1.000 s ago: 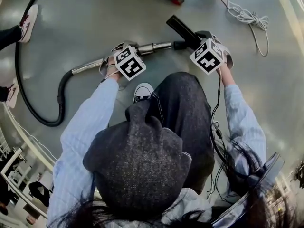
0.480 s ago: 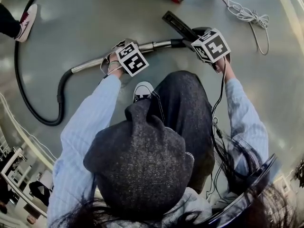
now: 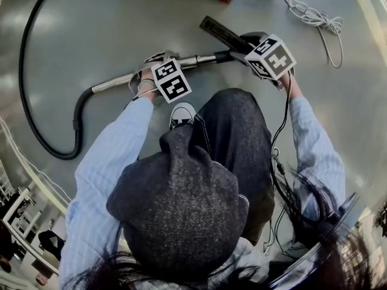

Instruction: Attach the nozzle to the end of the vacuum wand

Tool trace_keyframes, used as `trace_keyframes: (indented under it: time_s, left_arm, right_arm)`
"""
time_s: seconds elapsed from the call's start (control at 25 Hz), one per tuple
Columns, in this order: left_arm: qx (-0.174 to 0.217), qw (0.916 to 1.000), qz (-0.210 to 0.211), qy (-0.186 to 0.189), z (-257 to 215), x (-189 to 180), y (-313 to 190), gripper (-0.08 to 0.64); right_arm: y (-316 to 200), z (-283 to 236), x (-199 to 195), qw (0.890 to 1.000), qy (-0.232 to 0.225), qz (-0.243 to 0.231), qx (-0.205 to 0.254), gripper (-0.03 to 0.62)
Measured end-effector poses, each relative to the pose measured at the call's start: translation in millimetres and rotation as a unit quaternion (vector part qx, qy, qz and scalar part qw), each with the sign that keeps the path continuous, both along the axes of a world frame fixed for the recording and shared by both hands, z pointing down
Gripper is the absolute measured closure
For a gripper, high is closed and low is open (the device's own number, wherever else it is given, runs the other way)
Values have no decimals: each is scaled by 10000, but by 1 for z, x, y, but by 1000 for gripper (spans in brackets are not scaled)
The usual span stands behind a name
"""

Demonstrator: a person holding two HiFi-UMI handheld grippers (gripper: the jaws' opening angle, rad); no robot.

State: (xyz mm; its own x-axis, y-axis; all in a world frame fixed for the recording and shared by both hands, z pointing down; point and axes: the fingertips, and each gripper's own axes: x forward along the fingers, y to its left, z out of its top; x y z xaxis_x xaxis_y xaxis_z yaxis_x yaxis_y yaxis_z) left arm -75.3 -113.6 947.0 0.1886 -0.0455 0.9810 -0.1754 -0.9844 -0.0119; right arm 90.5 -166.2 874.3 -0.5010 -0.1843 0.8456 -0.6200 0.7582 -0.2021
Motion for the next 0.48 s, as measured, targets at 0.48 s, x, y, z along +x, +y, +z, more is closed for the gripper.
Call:
trace_keyframes:
  time_s: [0.48]
  left_arm:
    - [126, 9997, -194, 109, 6, 6, -9, 362]
  right_arm:
    - [-14, 4, -11, 9930, 160, 958, -669, 357]
